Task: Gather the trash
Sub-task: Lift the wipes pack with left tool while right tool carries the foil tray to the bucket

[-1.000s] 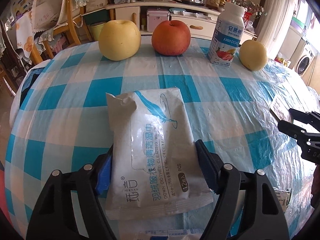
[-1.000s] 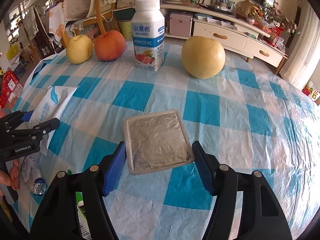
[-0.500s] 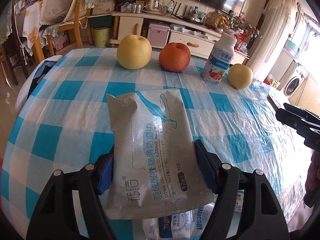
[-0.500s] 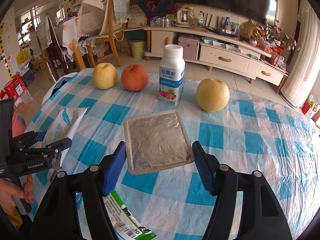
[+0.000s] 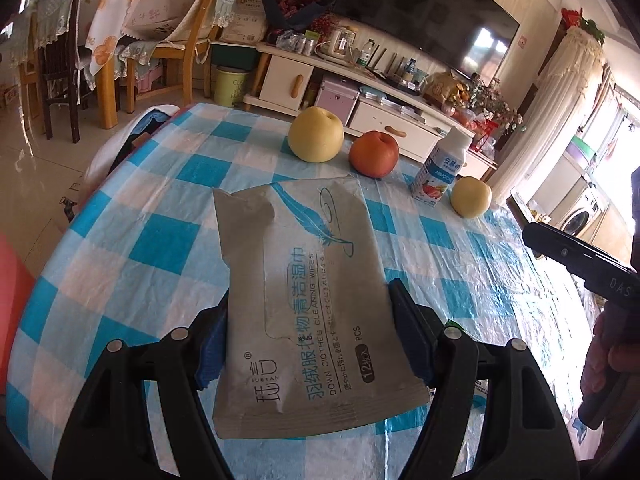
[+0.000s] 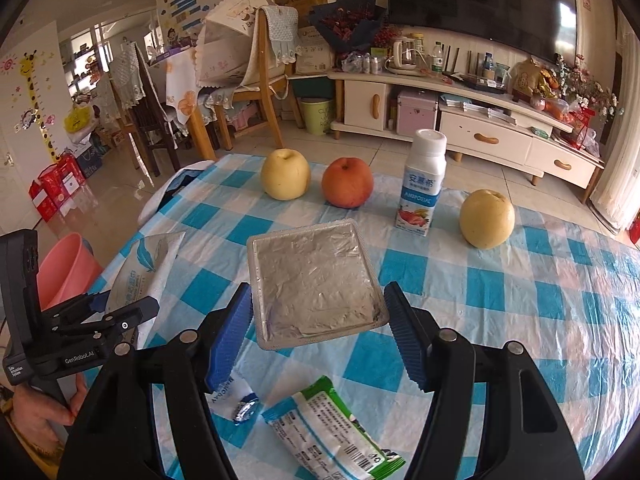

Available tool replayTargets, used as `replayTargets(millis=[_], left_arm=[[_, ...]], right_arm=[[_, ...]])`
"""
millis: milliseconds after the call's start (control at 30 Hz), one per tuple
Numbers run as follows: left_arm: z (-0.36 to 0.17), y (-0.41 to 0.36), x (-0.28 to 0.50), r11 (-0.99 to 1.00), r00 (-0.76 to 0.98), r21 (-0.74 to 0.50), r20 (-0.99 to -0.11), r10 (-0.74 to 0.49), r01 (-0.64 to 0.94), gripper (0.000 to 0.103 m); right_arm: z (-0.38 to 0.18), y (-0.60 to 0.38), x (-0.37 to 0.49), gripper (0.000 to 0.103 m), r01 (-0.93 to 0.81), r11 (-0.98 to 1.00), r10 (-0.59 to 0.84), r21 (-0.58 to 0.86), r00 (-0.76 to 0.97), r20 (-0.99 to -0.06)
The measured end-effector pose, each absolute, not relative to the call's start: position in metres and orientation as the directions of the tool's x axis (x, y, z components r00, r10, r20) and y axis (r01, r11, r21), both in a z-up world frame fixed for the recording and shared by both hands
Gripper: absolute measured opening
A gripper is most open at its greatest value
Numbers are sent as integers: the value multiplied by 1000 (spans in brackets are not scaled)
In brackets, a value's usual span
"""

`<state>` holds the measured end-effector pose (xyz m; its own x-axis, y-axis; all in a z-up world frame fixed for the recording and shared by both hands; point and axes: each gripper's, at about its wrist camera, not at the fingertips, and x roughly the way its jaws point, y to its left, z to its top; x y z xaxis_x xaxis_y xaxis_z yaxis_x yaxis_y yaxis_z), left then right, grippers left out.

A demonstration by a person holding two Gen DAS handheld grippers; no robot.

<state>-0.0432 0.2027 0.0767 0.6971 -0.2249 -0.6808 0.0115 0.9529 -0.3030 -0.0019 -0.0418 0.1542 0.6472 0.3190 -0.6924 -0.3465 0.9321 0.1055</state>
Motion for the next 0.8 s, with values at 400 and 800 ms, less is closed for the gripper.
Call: replayTargets(millis=[400,800], left_arm=[[111,264,-68,944,807,-313,-581,-101,-108,73],[130,358,-92,888,844,-338,-529,94,-311,73]], right_arm=[[170,18,-18,67,-444,882,429,158,617,-660],[174,128,-36,67,-606,771,561,194,503,-657]])
